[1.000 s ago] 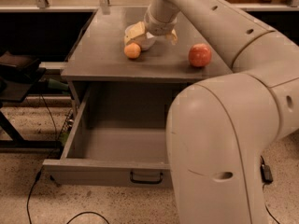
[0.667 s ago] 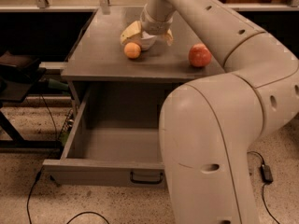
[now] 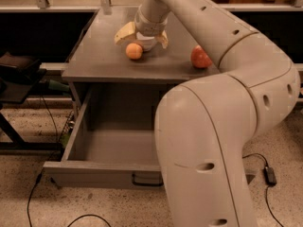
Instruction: Place orange into top drawer
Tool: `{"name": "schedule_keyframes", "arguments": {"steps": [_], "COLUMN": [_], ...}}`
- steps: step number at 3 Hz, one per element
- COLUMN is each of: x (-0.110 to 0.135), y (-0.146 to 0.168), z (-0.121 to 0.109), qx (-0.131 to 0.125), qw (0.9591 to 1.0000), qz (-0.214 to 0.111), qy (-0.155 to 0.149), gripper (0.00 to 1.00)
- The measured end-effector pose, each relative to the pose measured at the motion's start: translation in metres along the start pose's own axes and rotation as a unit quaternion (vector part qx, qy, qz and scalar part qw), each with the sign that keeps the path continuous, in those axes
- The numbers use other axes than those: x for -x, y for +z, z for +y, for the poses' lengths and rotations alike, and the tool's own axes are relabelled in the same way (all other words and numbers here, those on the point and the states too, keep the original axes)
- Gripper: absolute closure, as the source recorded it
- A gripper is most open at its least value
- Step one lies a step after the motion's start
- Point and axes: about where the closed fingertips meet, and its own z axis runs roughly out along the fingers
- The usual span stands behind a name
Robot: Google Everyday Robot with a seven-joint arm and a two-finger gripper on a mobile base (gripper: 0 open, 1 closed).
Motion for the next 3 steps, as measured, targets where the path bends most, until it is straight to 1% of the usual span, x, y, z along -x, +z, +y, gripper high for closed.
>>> {"name": "schedule_keyframes", "arguments": {"steps": [1,2,3], "x": [-0.003,-0.006,-0.004], "y": [0.004,0.004,0.005], "z": [0.008,0.018,0.024], "qx": [-0.001,-0.011,-0.021], "qw": [0.9999,0.9984,0.9966], "qz": [-0.002,-0.032,-0.056], "qy": [0.016,0.046,0.057], "gripper": [0.00,0.00,0.00]}}
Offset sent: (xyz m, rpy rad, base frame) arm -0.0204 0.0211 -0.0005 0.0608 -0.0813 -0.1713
